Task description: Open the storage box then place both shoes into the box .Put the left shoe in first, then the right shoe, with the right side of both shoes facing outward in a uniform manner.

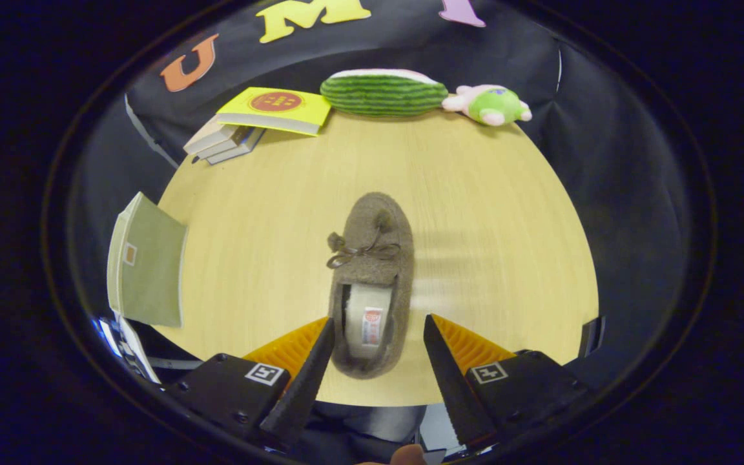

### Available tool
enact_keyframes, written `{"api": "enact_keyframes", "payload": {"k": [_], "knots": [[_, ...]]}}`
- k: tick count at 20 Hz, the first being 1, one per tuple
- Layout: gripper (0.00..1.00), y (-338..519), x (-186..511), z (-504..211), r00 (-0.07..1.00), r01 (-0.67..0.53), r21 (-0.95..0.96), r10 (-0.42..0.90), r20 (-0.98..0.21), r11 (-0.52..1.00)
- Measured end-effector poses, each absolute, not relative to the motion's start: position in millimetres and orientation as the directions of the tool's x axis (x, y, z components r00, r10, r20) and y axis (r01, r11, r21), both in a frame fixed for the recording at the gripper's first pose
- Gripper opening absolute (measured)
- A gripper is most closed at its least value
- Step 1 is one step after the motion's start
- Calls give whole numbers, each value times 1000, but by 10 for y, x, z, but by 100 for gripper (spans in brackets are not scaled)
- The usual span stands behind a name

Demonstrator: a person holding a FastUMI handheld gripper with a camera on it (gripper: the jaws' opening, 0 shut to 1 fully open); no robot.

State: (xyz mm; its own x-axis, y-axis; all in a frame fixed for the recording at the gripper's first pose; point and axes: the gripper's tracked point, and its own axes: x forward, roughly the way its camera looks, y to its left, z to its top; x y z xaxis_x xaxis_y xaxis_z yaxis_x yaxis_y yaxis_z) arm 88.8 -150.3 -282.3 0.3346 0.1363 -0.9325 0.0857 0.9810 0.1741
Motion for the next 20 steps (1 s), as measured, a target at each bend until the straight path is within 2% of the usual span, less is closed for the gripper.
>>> {"api": "enact_keyframes", "payload": {"k": [4, 7, 9, 11, 13, 14, 15, 20], "knots": [[89, -1548, 1053, -3165, 288, 100, 194, 158, -945, 976], [84, -1542, 1096, -3275, 273, 104, 216, 181, -945, 971], [71, -1478, 1097, -3291, 269, 100, 252, 218, -938, 962], [46, -1512, 1104, -3309, 268, 108, 227, 191, -944, 968], [25, -1538, 1105, -3312, 273, 118, 212, 174, -946, 970], [21, -1564, 1105, -3306, 273, 139, 212, 168, -947, 967], [8, -1553, 1111, -3309, 275, 161, 229, 179, -944, 960], [6, -1257, 1082, -3044, 299, 322, 380, 288, -910, 867]]}}
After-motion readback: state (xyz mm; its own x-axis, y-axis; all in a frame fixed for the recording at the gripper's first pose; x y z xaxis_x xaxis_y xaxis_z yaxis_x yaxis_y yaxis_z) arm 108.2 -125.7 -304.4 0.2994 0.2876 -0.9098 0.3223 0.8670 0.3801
